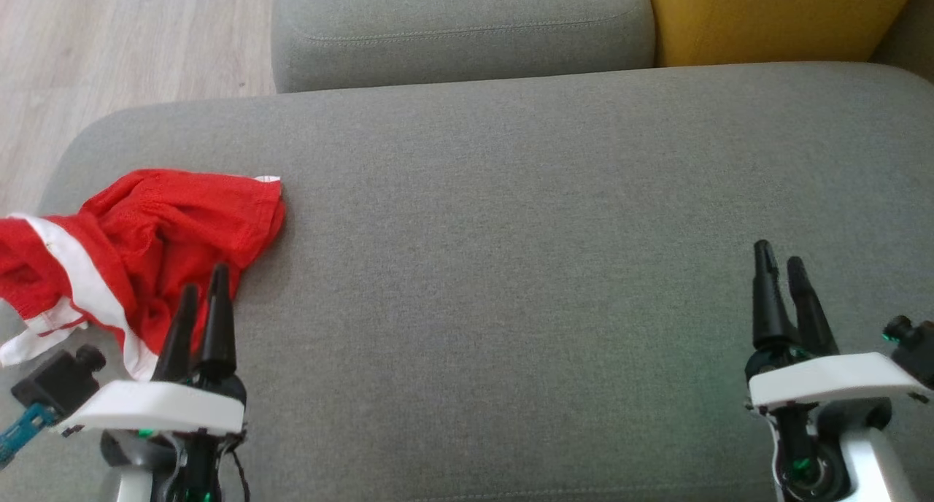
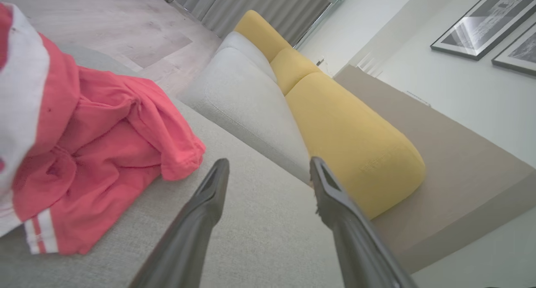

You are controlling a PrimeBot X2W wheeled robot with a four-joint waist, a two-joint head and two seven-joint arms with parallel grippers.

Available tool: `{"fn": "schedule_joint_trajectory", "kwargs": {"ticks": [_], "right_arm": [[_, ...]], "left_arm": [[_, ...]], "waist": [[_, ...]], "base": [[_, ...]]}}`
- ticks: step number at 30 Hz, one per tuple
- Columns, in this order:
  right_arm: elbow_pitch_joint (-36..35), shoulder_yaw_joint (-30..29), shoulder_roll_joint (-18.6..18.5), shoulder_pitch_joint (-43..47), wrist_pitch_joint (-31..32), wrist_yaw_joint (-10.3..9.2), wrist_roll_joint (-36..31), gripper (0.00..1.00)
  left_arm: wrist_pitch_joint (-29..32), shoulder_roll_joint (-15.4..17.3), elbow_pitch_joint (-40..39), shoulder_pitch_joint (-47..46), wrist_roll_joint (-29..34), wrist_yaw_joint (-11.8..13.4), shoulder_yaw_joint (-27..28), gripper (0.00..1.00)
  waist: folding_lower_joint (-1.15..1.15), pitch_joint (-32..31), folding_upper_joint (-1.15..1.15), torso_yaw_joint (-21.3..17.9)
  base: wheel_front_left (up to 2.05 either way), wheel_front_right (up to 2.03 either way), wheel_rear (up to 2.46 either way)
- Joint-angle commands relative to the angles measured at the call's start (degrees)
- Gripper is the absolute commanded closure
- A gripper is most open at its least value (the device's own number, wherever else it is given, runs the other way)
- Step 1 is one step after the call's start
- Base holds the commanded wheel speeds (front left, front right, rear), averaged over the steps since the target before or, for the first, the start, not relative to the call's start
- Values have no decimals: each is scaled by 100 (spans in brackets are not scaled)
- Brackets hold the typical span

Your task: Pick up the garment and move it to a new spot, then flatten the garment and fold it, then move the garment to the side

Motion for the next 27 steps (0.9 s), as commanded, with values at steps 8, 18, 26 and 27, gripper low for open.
{"fn": "schedule_joint_trajectory", "kwargs": {"ticks": [8,18,26,27], "right_arm": [[-247,221,-102,-241,-145,-2,-818,0],[-77,264,-42,-201,-243,-3,-1540,0],[100,118,31,-132,-334,-3,-2070,0],[106,116,34,-126,-349,-3,-2140,0]], "left_arm": [[-195,249,-292,-82,725,157,-38,0],[-363,340,-245,-5,1375,282,-220,0],[-513,337,-119,73,1856,355,-313,0],[-530,338,-102,81,1911,361,-317,0]], "waist": [[0,5,0,-7],[0,3,0,9],[0,-8,0,17],[0,-9,0,18]], "base": [[0,0,0],[0,0,0],[0,0,0],[0,0,0]]}}
